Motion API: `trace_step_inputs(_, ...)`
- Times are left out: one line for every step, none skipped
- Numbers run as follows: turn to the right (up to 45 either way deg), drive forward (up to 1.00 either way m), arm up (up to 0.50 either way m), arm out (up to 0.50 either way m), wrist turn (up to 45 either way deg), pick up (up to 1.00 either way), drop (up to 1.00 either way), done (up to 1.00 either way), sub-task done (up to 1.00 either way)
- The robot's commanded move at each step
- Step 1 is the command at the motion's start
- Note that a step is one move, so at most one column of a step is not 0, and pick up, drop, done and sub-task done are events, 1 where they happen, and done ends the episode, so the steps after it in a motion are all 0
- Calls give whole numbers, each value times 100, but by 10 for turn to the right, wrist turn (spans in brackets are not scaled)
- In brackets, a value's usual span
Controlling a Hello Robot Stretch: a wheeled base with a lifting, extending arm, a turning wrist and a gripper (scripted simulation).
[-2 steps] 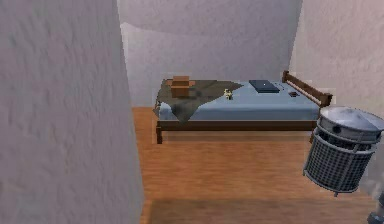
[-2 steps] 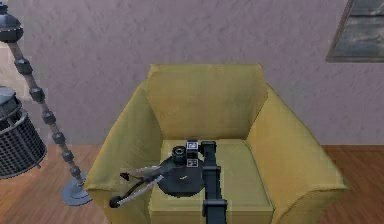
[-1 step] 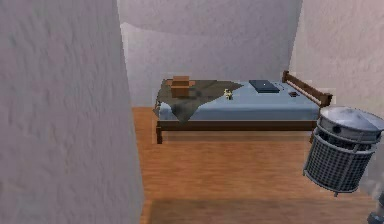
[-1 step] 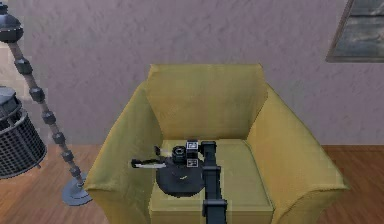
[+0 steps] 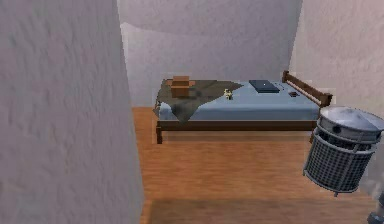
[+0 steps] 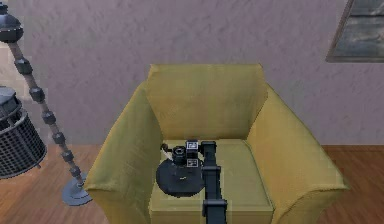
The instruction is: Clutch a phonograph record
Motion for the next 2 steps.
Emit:
trace_step_inputs(0, 0, -30, 0, 0, 0, 0, 0, 0)
trace_step_inputs(0, 0, 0, 0, 0, 100, 0, 0, 0)
